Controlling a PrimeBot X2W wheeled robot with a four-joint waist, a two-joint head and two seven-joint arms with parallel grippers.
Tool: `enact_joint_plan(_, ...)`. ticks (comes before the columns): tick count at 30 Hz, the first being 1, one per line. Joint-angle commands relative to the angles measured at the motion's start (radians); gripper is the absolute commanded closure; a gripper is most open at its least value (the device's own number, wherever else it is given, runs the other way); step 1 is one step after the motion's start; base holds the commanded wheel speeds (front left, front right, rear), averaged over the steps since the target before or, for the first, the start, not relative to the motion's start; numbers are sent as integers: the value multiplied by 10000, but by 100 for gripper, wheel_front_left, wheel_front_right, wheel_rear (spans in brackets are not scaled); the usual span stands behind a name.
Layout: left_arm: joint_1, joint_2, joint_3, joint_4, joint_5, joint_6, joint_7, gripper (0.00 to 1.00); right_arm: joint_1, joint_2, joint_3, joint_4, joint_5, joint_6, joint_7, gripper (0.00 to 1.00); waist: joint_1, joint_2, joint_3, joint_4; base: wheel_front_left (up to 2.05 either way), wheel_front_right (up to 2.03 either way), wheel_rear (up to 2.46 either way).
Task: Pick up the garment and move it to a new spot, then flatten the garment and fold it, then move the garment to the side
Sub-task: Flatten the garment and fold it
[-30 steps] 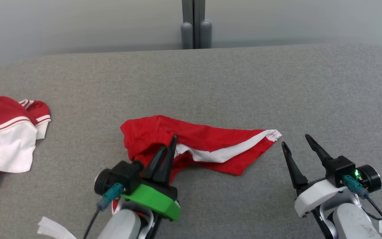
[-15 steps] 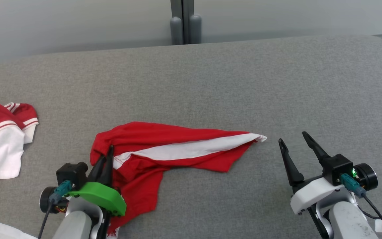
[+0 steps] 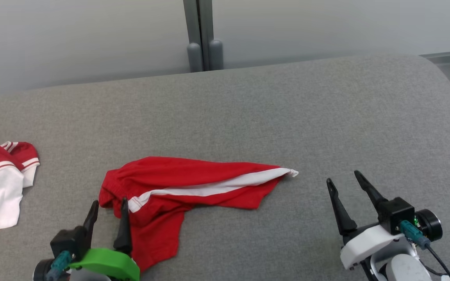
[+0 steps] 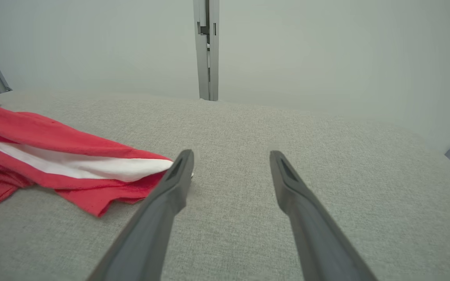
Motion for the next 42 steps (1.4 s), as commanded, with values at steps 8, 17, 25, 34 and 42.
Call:
enact_joint_plan(8,927,-177,3,-175,391,-29,5,0,535,-8,300,324,446,-10,-19,0,0,-1,-363,-89,0,0,0)
enact_joint_plan(17,770,-189,-318,-215,2,-29,5,0,458,-7,416,420,496,-10,-19,0,0,-1,-248,-47,0,0,0)
enact_joint_plan(25,284,-177,-1030,-146,-831,-29,5,0,232,-6,619,428,528,-10,-19,0,0,-1,86,18,0,0,0)
enact_joint_plan(34,-269,-178,-1176,136,-1065,-29,5,48,23,-7,724,422,434,-10,-19,0,0,-1,435,162,0,0,0)
enact_joint_plan(42,-499,-119,-1291,-24,-1192,-29,6,100,-361,-7,937,645,261,-10,-19,0,0,-1,753,393,0,0,0)
